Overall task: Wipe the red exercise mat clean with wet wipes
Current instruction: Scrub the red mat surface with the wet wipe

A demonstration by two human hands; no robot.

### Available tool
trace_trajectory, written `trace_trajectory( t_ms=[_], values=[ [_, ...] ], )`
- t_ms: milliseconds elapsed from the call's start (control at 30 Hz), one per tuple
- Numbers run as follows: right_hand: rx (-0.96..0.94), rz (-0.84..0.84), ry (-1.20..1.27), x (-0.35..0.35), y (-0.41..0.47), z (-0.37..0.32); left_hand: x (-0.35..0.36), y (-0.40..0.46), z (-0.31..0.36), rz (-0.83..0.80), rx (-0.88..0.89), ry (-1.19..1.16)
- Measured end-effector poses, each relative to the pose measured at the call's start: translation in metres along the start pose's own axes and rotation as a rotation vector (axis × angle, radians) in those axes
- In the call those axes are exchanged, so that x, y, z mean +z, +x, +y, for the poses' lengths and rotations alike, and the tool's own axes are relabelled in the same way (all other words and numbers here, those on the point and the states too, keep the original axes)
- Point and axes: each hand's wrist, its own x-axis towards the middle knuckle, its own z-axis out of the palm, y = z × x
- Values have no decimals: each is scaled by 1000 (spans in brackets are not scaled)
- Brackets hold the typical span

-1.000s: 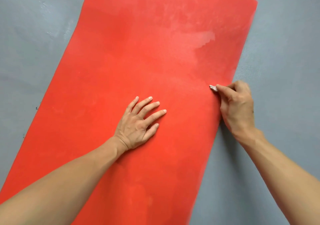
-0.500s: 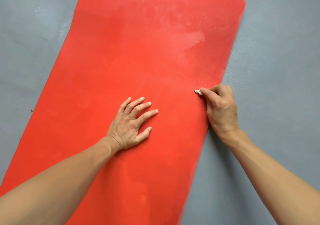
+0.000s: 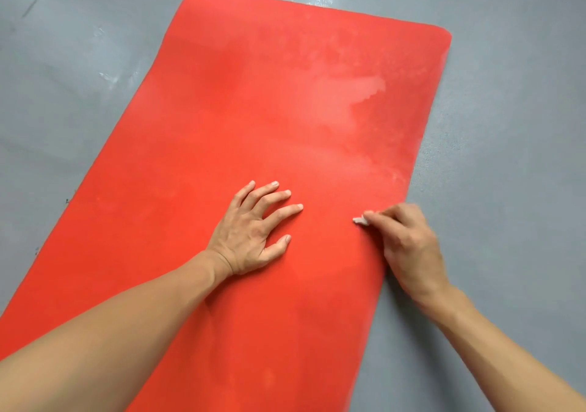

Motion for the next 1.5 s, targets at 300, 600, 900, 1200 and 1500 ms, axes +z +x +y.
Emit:
trace_trajectory(
  t_ms=[300, 600, 900, 1200, 1500],
  values=[
    [264, 127, -103, 46, 37, -36, -3, 0, -2, -35, 7, 7],
    [401, 200, -143, 34, 107, 30, -3, 3, -3, -14, 9, -14],
    [-23, -121, -18, 69, 91, -46, -6, 3, -4, -33, 3, -35],
    [302, 121, -27, 85, 125, -40, -7, 3, -4, -29, 0, -53],
    [370, 175, -111, 54, 144, 19, -8, 4, -6, -41, -8, -74]
  ],
)
